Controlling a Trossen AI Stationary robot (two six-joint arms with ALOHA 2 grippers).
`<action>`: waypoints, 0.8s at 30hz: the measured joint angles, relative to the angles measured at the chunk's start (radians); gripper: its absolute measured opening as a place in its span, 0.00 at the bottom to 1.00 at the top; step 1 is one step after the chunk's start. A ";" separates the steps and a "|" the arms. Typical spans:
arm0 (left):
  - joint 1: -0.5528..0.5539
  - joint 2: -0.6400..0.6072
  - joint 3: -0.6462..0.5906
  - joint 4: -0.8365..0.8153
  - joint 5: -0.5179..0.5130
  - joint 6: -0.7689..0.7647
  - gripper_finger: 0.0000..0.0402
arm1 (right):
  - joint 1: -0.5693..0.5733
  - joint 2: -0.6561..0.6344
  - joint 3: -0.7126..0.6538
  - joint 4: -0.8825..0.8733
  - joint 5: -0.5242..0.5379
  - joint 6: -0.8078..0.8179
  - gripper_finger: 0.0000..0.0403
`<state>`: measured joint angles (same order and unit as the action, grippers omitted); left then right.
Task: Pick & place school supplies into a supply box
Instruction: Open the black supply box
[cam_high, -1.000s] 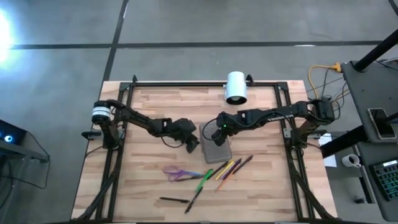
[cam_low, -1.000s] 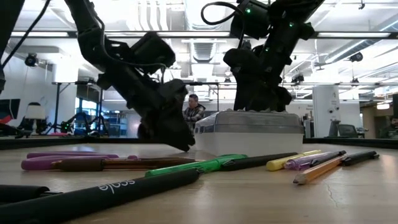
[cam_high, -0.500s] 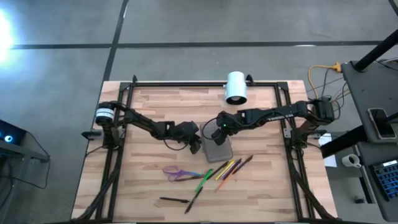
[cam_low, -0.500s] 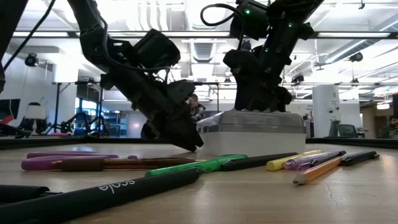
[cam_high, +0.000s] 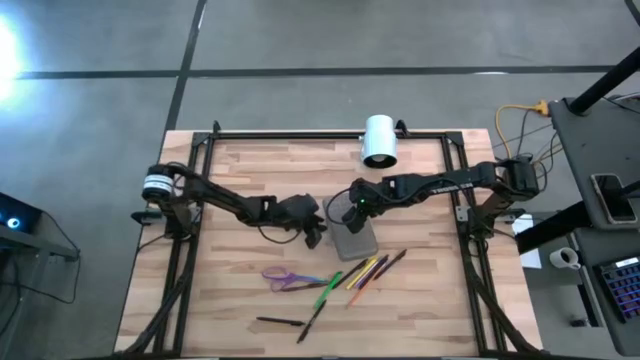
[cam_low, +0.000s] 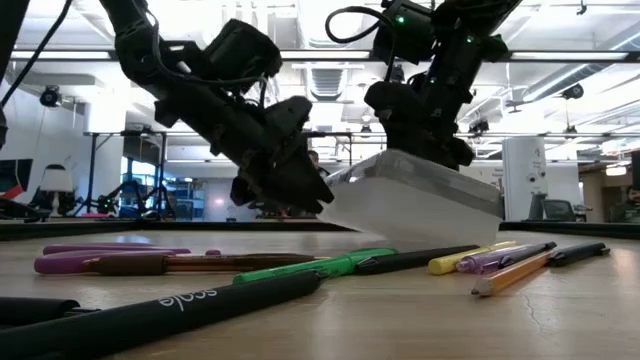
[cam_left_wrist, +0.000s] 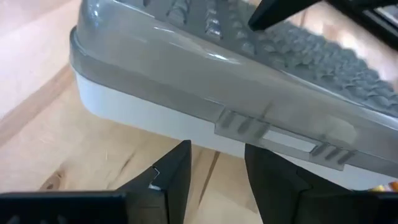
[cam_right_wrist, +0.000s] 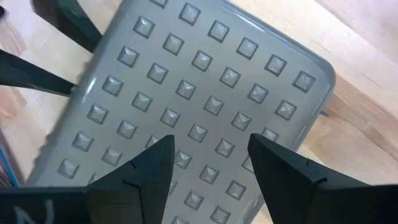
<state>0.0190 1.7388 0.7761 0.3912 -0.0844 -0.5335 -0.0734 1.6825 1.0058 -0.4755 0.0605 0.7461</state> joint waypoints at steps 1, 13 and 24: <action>0.001 -0.006 -0.001 -0.001 0.000 0.002 0.34 | 0.000 0.000 0.000 0.000 -0.001 -0.002 0.51; 0.001 -0.055 -0.037 -0.003 -0.002 0.000 0.34 | 0.004 0.020 -0.005 0.013 0.015 -0.019 0.51; 0.003 -0.114 -0.075 -0.026 -0.005 -0.004 0.34 | 0.005 0.022 -0.004 0.028 0.032 -0.043 0.51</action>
<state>0.0216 1.6245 0.7015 0.3648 -0.0895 -0.5373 -0.0689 1.7042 1.0019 -0.4475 0.0929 0.7034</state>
